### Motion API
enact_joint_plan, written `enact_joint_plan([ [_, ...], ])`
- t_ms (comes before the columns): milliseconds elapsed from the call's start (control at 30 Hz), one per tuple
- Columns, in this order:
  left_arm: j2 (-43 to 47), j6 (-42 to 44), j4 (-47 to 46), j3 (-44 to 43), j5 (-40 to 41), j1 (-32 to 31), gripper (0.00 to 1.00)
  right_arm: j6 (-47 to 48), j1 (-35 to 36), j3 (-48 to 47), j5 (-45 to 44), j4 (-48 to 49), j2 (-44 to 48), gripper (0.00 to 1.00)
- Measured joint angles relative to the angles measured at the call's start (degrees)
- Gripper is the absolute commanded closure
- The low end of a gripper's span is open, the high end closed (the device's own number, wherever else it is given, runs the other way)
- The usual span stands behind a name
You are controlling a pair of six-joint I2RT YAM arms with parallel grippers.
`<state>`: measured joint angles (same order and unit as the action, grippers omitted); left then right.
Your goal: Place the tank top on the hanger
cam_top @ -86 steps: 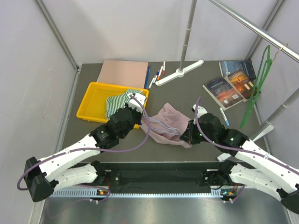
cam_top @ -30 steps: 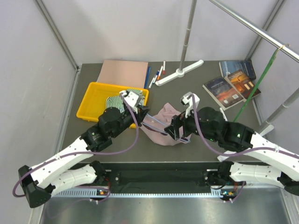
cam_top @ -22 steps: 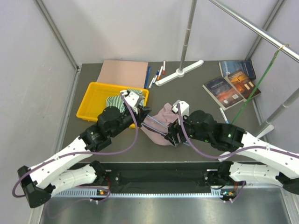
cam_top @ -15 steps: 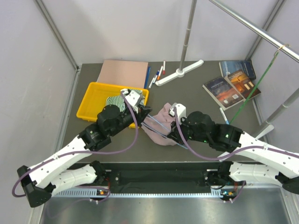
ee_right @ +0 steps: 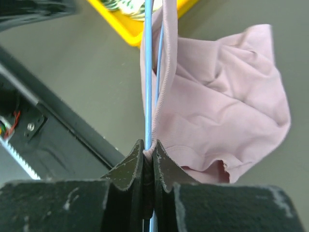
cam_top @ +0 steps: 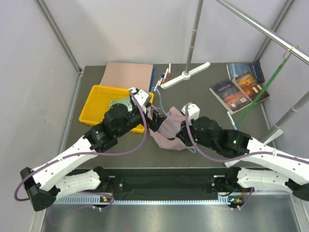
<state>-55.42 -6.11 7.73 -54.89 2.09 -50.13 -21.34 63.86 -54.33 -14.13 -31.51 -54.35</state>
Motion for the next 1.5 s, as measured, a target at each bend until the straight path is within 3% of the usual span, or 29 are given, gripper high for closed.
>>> enact_joint_plan([
  [200,-0.7,0.2,1.1,-1.9,1.3,0.0,0.01,-4.7,0.0,-1.0,-8.3,-3.4,1.9,1.0],
  [567,-5.6,-1.1,7.9,-5.8,10.9,2.4,0.01,-13.4,0.1,-14.0,-25.1,-13.3,-1.2,1.0],
  [933,-4.7,-1.2,8.5,-5.5,12.1,2.8,0.01,-20.5,0.1,-20.8,-36.8,-20.3,-4.1,1.0],
  [1133,-3.4,-1.2,8.7,-5.4,11.3,2.8,0.01,-18.4,-2.7,-29.2,-40.8,-20.4,-9.7,1.0],
  [1300,-2.3,-1.2,8.7,-4.7,11.1,2.8,0.01,-12.1,-10.8,-32.5,-41.4,-15.3,-14.3,1.0],
  [1500,-1.4,-1.0,8.7,-4.0,11.3,2.8,0.01,-4.5,-13.0,-36.5,-44.1,-7.7,-17.7,1.0],
])
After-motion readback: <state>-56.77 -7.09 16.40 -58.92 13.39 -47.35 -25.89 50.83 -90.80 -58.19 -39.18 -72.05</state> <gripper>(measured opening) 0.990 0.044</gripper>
